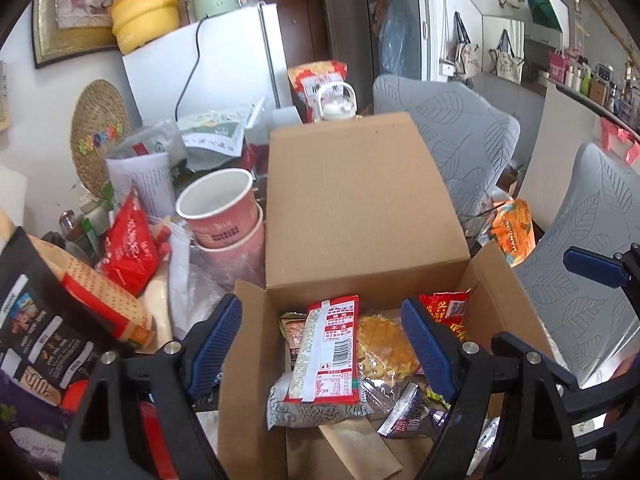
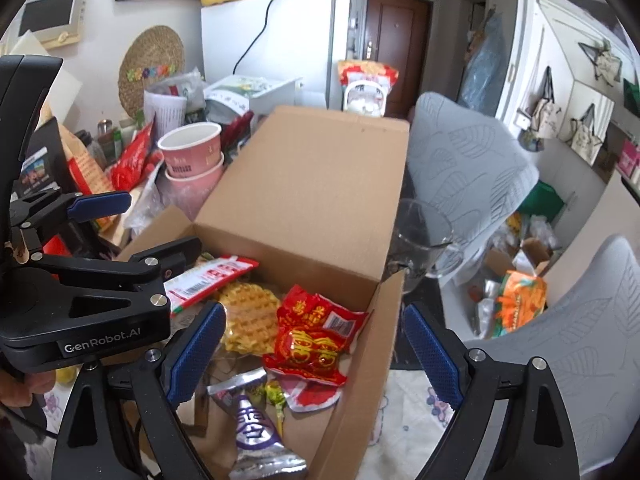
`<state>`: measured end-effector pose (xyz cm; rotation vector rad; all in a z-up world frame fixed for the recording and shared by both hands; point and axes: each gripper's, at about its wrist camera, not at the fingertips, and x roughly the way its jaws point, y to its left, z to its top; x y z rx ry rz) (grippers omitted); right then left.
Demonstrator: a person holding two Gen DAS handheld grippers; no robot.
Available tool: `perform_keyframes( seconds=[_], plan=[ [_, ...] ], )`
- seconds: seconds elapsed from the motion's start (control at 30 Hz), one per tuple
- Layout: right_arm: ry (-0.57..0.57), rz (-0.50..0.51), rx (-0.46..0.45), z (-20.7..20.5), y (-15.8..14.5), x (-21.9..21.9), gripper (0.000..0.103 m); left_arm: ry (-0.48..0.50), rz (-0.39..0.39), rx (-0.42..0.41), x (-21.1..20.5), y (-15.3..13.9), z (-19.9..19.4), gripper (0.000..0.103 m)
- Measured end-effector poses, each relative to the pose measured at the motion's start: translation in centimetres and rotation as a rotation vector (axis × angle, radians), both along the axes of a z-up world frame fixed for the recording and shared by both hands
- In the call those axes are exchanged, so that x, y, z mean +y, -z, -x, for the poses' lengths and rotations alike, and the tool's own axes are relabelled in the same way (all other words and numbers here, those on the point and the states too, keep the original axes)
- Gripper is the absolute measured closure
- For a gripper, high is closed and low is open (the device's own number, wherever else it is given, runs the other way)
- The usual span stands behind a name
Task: Organize snacks
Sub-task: 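Withdraw both open tools up and back from the box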
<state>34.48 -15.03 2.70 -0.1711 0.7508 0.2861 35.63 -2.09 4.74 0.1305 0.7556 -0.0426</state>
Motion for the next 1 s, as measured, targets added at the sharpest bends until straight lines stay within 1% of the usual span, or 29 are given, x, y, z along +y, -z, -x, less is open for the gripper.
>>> perform_keyframes(
  seconds=[0.37, 0.67, 0.83, 1.0],
  plan=[
    [0.044, -0.035, -0.14, 6.4, -5.8, -0.7, 0.011, -0.004, 0.028, -0.15, 1.5, -6.3, 7.2, 0.021],
    [0.055, -0.052, -0.252, 12.5, -9.7, -0.7, 0.011, -0.003, 0.034, -0.265, 2.0, -10.2, 14.2, 0.021],
    [0.062, -0.083, -0.293, 16.1, -11.0, -1.2, 0.011, -0.008, 0.023, -0.297, 2.0, -10.7, 18.0, 0.021],
    [0.072, -0.118, -0.31, 19.4, -11.1, -2.2, 0.011, -0.002, 0.051, -0.299, 2.2, -10.1, 21.3, 0.021]
  ],
)
